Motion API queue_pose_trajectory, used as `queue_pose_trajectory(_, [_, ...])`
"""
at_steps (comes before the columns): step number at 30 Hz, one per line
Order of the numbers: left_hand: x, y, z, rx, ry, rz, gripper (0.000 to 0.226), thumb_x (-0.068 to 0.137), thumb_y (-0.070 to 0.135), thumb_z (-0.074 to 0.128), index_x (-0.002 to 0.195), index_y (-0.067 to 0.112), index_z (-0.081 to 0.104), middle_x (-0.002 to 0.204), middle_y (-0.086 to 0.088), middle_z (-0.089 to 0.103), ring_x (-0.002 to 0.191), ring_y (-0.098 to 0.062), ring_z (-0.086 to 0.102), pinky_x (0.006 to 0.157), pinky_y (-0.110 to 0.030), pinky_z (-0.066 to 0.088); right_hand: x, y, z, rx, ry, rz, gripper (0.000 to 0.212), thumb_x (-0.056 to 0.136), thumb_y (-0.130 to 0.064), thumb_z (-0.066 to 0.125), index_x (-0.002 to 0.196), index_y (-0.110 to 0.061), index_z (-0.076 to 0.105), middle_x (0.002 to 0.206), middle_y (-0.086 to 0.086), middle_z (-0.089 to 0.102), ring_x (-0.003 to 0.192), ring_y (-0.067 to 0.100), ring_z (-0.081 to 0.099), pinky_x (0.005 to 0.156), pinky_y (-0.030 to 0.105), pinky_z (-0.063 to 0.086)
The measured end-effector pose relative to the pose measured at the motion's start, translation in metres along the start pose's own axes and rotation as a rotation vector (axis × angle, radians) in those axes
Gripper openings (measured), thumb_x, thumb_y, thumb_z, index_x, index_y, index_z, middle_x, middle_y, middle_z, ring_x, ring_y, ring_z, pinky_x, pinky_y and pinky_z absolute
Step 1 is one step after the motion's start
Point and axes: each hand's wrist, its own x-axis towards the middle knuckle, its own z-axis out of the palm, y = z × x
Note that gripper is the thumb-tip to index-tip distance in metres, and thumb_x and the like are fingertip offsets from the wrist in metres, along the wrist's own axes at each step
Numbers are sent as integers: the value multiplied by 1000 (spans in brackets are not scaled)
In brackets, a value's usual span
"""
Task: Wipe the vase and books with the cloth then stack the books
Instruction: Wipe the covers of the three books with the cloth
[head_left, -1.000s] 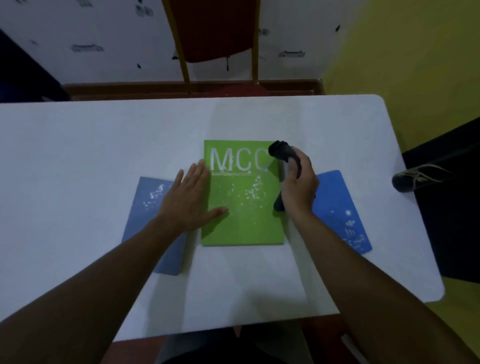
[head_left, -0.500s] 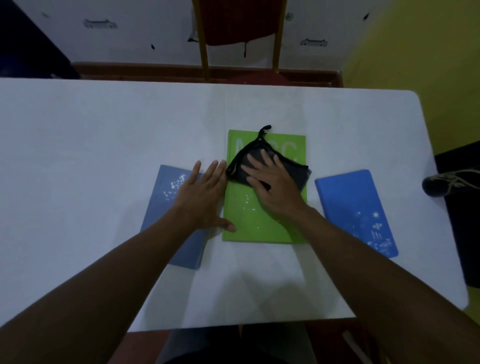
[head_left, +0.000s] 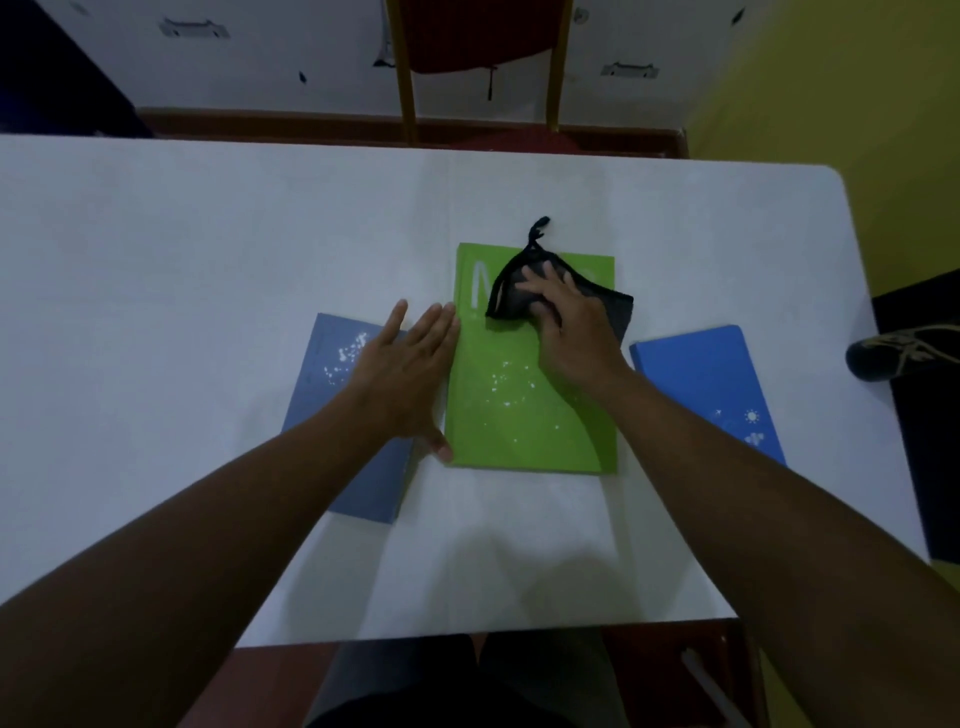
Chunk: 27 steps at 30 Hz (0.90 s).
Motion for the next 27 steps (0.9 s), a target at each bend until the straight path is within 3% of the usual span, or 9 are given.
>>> queue_pose_trajectory(3, [0,1,-3,-10,-22,-11,161,51,99,52,157,-1,-15,168,-17,-16,156,-28,-15,124,-57,-5,-36,-22,2,104,-66,-23,36,101,-26,56,136,-25,64,149,12,57,145,31,45,117,51,41])
queue_pose_trajectory(7, [0,6,-7,6,-52,-42,161,53,98,56,157,-2,-15,168,-18,-16,156,-30,-14,124,-59,-4,-102,-21,24,-91,-148,-381,38,97,-34,67,130,-16,71,150,11,55,149,30,40,121,55,32])
queue_pose_trajectory(9, [1,10,-10,7,-65,-55,161,53,95,60,157,-3,-15,168,-19,-16,156,-30,-14,124,-59,-5,-104,-7,20,-227,-174,-488,39,99,-38,64,135,-22,68,157,8,48,153,32,32,124,55,26])
queue_pose_trajectory(12, [0,11,-11,-20,-71,-57,161,53,93,63,156,-2,-17,167,-19,-18,156,-30,-16,124,-57,-8,-72,6,9,-478,-128,-398,48,102,-50,52,148,-38,51,167,-1,31,157,34,18,126,58,14])
queue_pose_trajectory(15, [-2,9,-9,-33,-69,-59,161,53,94,61,155,-1,-19,167,-18,-19,156,-29,-16,124,-57,-9,-34,0,4,-591,-85,-215,54,101,-58,39,153,-44,40,170,-3,23,158,36,13,123,62,15])
queue_pose_trajectory(18, [0,11,-12,-14,-78,-55,162,52,94,61,156,-2,-17,167,-19,-17,156,-31,-16,124,-58,-8,-39,-12,14,-555,-76,-194,52,104,-54,40,154,-41,40,170,-3,24,157,35,17,123,56,21])
queue_pose_trajectory(23, [-1,12,-16,-45,-60,-57,159,56,89,67,156,-4,-15,168,-21,-14,156,-32,-12,125,-56,-3,-111,-15,25,-426,-168,-384,47,103,-40,51,149,-34,51,166,-3,33,157,30,21,124,50,22])
queue_pose_trajectory(27, [-3,11,-15,-151,-51,-41,162,54,83,74,156,-3,-17,167,-20,-17,156,-31,-14,127,-47,-3,-105,9,6,-456,-255,-508,47,103,-35,51,150,-31,50,165,-2,34,156,28,25,124,51,25])
